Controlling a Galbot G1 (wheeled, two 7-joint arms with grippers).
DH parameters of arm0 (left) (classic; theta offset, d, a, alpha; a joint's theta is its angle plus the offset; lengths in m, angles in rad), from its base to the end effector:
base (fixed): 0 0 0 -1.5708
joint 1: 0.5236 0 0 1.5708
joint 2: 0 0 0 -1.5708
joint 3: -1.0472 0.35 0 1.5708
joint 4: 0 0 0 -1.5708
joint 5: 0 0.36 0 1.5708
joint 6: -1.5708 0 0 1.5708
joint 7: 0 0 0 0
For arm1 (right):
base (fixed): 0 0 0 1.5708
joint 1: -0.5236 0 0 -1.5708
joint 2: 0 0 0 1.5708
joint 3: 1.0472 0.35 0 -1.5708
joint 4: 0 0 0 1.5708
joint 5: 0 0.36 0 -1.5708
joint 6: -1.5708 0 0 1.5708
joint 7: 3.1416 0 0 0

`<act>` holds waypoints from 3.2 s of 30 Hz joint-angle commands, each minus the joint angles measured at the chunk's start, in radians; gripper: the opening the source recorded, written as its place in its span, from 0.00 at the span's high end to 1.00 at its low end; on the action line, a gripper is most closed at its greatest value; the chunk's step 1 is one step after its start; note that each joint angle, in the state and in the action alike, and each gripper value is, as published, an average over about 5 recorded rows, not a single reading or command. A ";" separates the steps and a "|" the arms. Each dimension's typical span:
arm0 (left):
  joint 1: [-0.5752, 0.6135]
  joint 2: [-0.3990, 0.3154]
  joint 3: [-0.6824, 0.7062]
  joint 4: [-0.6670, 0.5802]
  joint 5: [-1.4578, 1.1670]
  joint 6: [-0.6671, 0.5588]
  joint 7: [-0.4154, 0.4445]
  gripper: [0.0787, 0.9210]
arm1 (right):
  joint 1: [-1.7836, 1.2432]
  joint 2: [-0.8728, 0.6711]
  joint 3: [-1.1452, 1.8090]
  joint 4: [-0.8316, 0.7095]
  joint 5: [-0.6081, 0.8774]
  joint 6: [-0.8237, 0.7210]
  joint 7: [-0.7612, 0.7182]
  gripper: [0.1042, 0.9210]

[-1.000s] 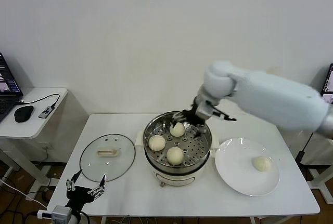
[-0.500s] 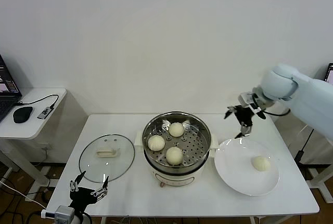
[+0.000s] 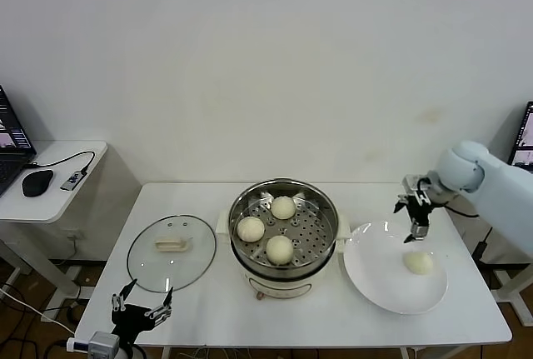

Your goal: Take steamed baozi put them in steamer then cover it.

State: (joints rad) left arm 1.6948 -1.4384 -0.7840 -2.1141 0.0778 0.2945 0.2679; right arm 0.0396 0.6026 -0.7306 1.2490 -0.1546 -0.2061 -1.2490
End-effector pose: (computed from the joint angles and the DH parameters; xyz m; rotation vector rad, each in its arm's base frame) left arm 0.1458 0.1003 -0.3009 -0.1044 -2.6972 -0.3528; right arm 0.5189 -0.1982 -0.1526 1.1965 -1.3235 1.3236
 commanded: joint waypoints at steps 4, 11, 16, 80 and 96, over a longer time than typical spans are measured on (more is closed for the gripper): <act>-0.008 0.002 -0.001 0.022 0.000 0.002 0.001 0.12 | -0.124 0.036 0.060 -0.113 -0.131 0.048 0.020 0.12; -0.008 0.000 0.009 0.041 0.009 0.000 0.001 0.12 | -0.144 0.050 0.067 -0.126 -0.147 0.045 0.024 0.12; -0.010 0.004 0.008 0.041 0.009 0.001 0.002 0.12 | -0.164 0.053 0.089 -0.116 -0.171 0.045 0.022 0.12; -0.042 0.015 0.016 0.050 0.053 -0.022 -0.002 0.12 | 0.358 0.013 -0.277 0.090 0.294 -0.169 0.000 0.39; -0.073 0.018 -0.001 0.040 0.132 -0.074 -0.014 0.12 | 0.789 0.299 -0.652 0.120 0.629 -0.342 -0.013 0.38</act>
State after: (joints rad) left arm 1.6271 -1.4217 -0.7823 -2.0691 0.1890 0.2369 0.2567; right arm 0.5619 0.7453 -1.1561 1.3444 0.2611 -0.4515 -1.2584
